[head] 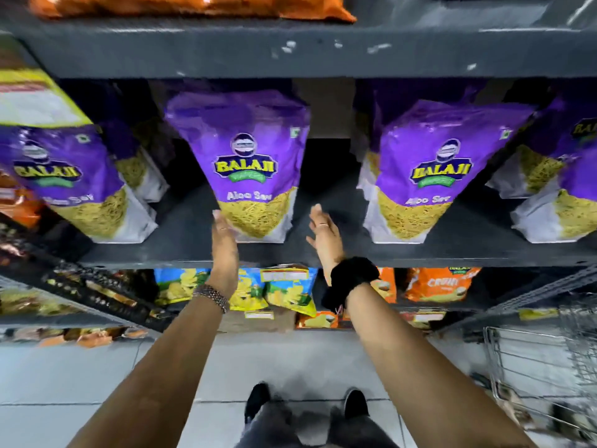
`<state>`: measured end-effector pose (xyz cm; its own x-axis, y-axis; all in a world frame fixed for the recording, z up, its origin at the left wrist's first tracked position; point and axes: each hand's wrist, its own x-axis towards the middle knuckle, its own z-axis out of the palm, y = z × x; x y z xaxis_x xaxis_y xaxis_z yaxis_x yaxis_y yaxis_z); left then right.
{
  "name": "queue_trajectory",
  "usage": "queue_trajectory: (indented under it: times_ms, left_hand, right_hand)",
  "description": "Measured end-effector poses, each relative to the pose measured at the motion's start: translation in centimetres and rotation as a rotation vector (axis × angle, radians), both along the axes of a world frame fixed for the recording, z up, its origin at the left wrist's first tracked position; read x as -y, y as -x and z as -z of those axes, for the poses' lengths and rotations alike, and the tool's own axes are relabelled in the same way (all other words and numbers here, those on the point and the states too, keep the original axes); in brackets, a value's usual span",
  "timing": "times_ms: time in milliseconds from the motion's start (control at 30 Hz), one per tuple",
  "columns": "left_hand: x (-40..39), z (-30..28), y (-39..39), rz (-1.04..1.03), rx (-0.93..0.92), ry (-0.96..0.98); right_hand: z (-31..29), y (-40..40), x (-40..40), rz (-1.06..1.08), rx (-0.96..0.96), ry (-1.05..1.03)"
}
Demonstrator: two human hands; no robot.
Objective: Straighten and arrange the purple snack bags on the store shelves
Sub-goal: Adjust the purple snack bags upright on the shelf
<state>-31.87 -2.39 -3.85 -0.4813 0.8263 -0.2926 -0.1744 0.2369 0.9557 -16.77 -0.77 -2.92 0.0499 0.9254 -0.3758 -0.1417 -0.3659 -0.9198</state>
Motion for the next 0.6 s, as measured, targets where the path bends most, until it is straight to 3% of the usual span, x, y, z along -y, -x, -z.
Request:
queue_trajectory:
  times_ms: [133, 400, 500, 600]
  left_hand:
    - [0.3, -1.7, 4.4, 0.278, 0.055, 0.084]
    - [0.6, -1.6, 8.1, 0.464, 0.16, 0.131]
    - [1.0, -1.8, 8.7, 0.483, 0.168, 0.109]
    - [1.3, -1.3, 10.4, 0.327, 0.099, 0.102]
  right_hand:
    - [0.4, 5.7, 0.0, -0.03, 0.073, 0.027]
    - [0.6, 8.8, 0.9, 0.049, 0.086, -0.031]
    - [0.5, 9.5, 1.3, 0.113, 0.121, -0.031]
    - [1.9, 10.7, 2.2, 0.361, 0.186, -0.009]
